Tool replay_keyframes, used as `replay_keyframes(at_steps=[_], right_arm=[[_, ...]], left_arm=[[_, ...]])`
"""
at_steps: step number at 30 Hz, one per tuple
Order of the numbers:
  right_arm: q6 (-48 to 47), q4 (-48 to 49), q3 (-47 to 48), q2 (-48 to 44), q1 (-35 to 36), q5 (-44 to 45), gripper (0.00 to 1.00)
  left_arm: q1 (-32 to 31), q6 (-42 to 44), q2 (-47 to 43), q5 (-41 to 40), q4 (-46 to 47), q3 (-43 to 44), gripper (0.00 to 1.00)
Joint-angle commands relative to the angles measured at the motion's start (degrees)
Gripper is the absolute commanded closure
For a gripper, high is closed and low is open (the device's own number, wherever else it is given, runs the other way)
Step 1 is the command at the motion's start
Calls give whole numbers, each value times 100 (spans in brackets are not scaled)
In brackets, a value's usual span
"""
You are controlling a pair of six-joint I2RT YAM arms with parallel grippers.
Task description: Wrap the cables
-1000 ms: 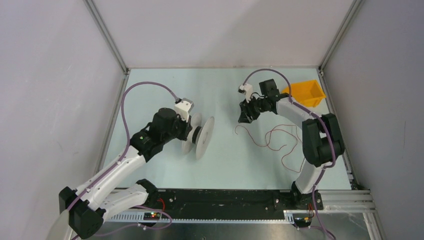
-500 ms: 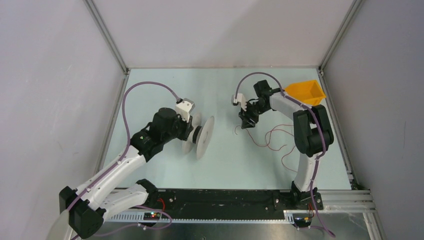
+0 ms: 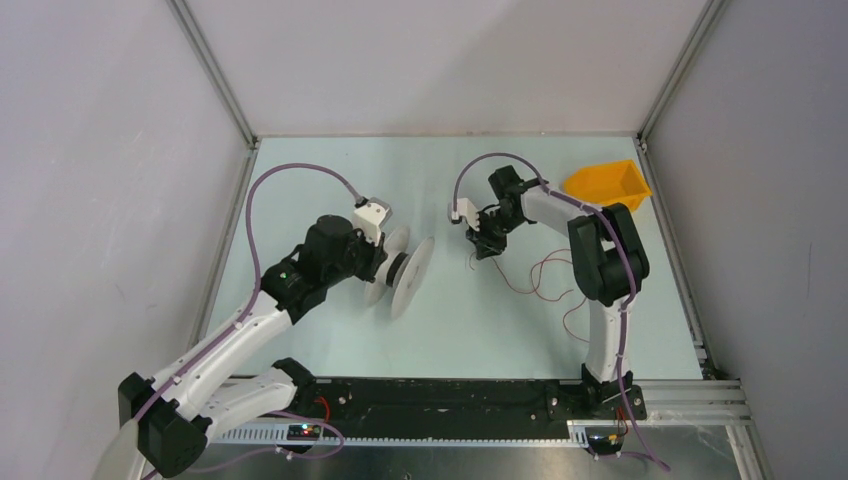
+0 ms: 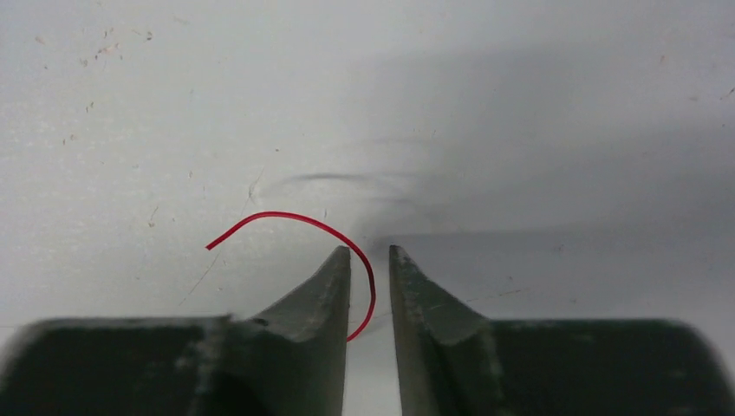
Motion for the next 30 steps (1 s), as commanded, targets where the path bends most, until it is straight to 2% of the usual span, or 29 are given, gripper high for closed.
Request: replay_keyframes(at_steps=[1,2,3,5,11,17,21,26,30], right_arm=[[-18,-140,217,-49,-13,-4,83],[13,-149,216,-76,-18,-72,87],[108,-167,214,-155,-45,-118,94],[333,-142,180,-329,-112,-309,100],[1369,716,-396,-1355,-169,-635,100],[2159,1614,-910,-2346,21,361,100],[2634,2261,-1316,-3055,119,866,100],[2905,3435,-1911,-3728,504,1131,100],[2703,4672,-2480,-4090,878,1184,100]], left_arm=[[-49,106,-90,213,173,-40,84],[-46,104,-87,231,172,-40,86],[-48,102,-91,250,171,-45,87],[-50,102,-101,310,178,-39,90],[-47,61,-61,754,208,-17,96],[-59,-95,52,1049,323,-15,96],[-83,-125,56,1081,378,-26,90],[-85,-128,0,977,389,-14,72],[-79,-386,-52,452,392,11,68]])
